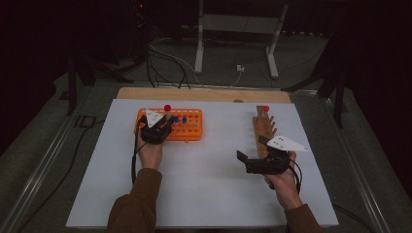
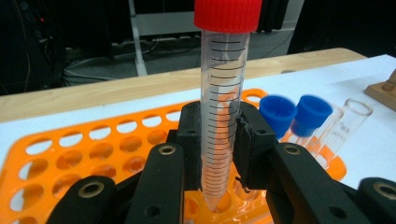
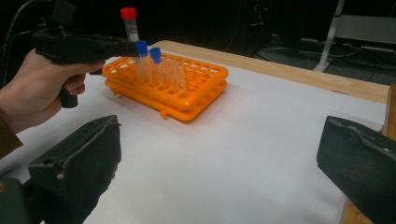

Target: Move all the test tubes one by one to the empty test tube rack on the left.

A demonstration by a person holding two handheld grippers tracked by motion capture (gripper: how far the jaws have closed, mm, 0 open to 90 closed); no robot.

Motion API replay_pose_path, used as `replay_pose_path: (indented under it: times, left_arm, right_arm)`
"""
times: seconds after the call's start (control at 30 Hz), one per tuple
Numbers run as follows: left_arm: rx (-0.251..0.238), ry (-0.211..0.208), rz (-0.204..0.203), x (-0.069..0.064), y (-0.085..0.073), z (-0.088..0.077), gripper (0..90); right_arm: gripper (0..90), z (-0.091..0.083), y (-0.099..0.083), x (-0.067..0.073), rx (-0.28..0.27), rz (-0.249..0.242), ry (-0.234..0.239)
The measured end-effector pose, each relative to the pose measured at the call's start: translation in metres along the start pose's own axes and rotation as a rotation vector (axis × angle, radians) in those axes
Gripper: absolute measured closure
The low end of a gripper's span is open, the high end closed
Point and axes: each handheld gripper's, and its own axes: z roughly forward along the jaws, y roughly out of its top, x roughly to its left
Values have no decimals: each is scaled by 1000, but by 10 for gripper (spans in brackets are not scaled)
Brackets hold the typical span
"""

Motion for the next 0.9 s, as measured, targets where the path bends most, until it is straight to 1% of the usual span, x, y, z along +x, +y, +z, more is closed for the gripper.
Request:
replay_pose_path:
  times: [0.07, 0.2, 0.23, 0.4, 0.47, 0.6, 0.67, 0.73, 0.8, 0.9]
  left_arm:
    - [10, -6, -7, 1, -3, 1, 748]
    - [48, -16, 6, 0, -11, 5, 748]
    - [63, -17, 15, -1, -13, 6, 749]
    - [107, -18, 21, -1, -19, 10, 752]
    - [127, -14, 37, -2, -20, 12, 752]
    - [135, -14, 46, -3, -19, 12, 752]
    - [138, -14, 40, -3, -19, 11, 746]
    - [139, -17, 28, -2, -19, 11, 712]
    - [135, -29, 19, 0, -20, 8, 677]
    - [130, -35, 3, 5, -23, 4, 643]
  right_arm:
    - [2, 0, 0, -1, -1, 1, 0]
    - [2, 1, -1, 0, 3, 0, 4]
    - [2, 1, -1, 0, 5, -1, 4]
    - [2, 2, -2, 1, 7, -5, 5]
    - [2, 3, -2, 0, 8, -4, 5]
    - [2, 3, -3, 0, 12, -2, 7]
    - [2, 4, -3, 0, 12, -4, 7]
    - [2, 4, -2, 1, 12, -5, 8]
    - [2, 3, -2, 1, 11, -4, 9]
    - [2, 3, -2, 0, 10, -3, 9]
